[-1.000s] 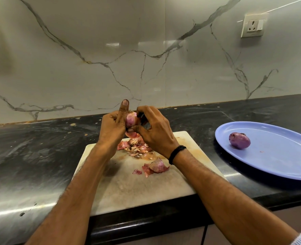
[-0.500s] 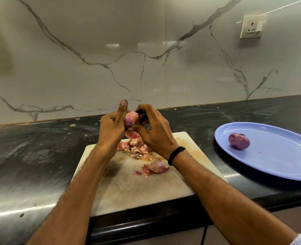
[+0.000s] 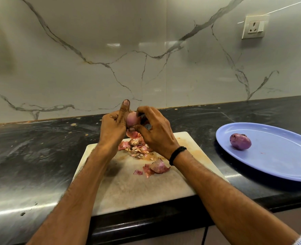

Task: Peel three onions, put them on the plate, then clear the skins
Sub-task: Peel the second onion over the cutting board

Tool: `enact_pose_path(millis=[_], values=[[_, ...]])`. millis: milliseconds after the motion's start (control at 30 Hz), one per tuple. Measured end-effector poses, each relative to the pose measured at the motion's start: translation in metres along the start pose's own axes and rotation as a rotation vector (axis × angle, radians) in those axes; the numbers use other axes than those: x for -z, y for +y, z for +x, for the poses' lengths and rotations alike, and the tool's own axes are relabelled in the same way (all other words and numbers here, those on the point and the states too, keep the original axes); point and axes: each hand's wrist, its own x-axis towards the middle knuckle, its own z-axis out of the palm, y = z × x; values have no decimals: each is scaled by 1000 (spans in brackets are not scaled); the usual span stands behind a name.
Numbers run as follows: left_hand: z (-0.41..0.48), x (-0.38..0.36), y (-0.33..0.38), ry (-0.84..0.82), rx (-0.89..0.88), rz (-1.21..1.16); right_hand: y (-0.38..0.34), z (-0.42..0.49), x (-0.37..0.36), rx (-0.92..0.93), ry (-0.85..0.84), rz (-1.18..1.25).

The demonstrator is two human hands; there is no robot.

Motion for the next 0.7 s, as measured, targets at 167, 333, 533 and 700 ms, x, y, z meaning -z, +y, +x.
enact_pose_path(millis=[167, 333, 533, 700], values=[[-1, 0, 3, 8, 54, -72, 3, 0, -4, -21, 37, 21], [-2, 0, 4, 19, 56, -90, -1, 2, 0, -74, 17, 143], [0, 1, 3, 23, 32, -37, 0, 2, 1, -78, 25, 155], [-1, 1, 3, 8, -6, 32, 4, 2, -1, -34, 37, 83]])
